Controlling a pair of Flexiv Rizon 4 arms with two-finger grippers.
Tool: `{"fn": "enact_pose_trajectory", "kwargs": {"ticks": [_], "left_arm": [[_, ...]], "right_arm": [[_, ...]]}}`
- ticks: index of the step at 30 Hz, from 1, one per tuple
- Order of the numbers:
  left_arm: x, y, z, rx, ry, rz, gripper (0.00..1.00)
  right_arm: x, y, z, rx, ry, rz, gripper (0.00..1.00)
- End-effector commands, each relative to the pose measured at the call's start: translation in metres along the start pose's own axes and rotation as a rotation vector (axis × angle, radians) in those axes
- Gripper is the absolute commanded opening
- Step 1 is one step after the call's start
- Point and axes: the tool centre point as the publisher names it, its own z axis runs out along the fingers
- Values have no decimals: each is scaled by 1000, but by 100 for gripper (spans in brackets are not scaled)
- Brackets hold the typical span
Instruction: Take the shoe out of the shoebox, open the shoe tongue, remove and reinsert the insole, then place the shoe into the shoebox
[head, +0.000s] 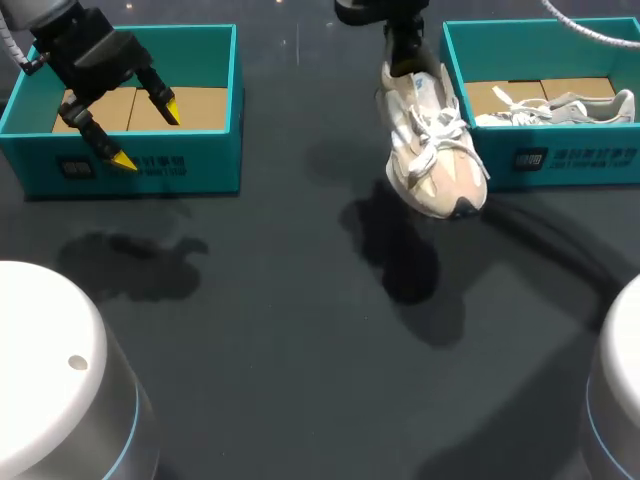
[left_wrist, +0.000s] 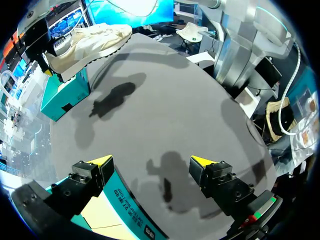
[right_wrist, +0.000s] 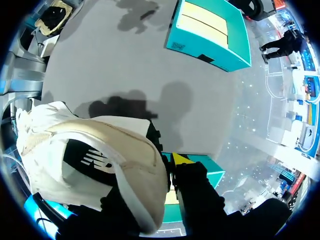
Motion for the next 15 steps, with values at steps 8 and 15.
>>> {"fn": "enact_pose_trajectory", "kwargs": {"ticks": [8,15], "left_arm": [[-1,0,0,-2,3,1,100],[-1,0,0,-2,3,1,100]], "right_arm": [[-41,-71,-14,-58,-28,-105,0],[-41,-71,-14,-58,-28,-105,0]]}}
